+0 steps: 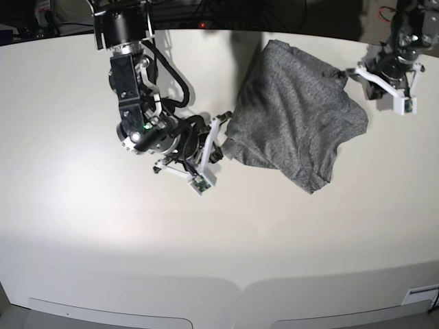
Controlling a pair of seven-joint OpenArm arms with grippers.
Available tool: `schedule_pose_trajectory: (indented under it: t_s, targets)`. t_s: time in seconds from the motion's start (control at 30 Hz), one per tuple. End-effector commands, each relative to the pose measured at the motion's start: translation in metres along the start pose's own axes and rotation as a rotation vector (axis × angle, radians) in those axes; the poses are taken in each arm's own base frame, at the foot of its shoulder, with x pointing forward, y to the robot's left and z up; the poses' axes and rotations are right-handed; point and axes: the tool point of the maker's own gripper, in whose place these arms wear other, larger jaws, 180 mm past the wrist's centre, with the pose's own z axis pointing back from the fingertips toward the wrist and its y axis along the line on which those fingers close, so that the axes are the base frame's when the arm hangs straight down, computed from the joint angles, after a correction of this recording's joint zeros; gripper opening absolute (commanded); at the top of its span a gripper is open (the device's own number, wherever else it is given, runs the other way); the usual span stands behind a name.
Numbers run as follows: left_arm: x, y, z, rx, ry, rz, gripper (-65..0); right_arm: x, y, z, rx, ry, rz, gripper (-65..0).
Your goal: Fold the T-shirt properly
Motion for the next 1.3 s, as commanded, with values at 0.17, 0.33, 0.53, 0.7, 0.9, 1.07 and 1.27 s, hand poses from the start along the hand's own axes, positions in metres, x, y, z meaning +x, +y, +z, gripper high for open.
schedule_pose_trajectory:
  t_s: [0.17, 0.33, 0.53, 0.7, 0.9, 1.07, 1.27]
  targets:
    - [-0.047, -0.037, 0.014, -0.044, 0.009, 0.088, -65.0, 0.029, 0.000, -0.022, 0.047, -0.029, 0.017, -65.0]
    - [-0.044, -0.066, 0.014, -0.123, -0.041, 0.137, -65.0, 0.038, 0.014, -0.034, 0.084, -0.034, -0.007, -65.0]
    - [-0.014, -0.070, -0.003, -0.136, -0.114, 0.139, -65.0, 0.031, 0.030, -0.038, 0.113, 0.004, -0.022, -65.0]
    - [0.000, -0.067, -0.036, -0.129, -0.111, 0.150, -65.0, 0.010, 0.026, -0.034, 0.111, 0.064, -0.009, -65.0]
    - [0.020, -0.070, -0.083, -0.166, -0.102, 0.150, -65.0, -0.009, 0.030, -0.020, 0.094, 0.070, -0.001, -65.0]
    - [0.040, -0.075, -0.113, -0.198, -0.095, 0.149, -65.0, -0.023, 0.046, -0.013, 0.108, 0.070, -0.015, -65.0]
    - [0.060, -0.076, -0.125, -0.195, -0.092, 0.104, -65.0, -0.026, 0.053, -0.004, 0.103, 0.056, -0.017, -65.0]
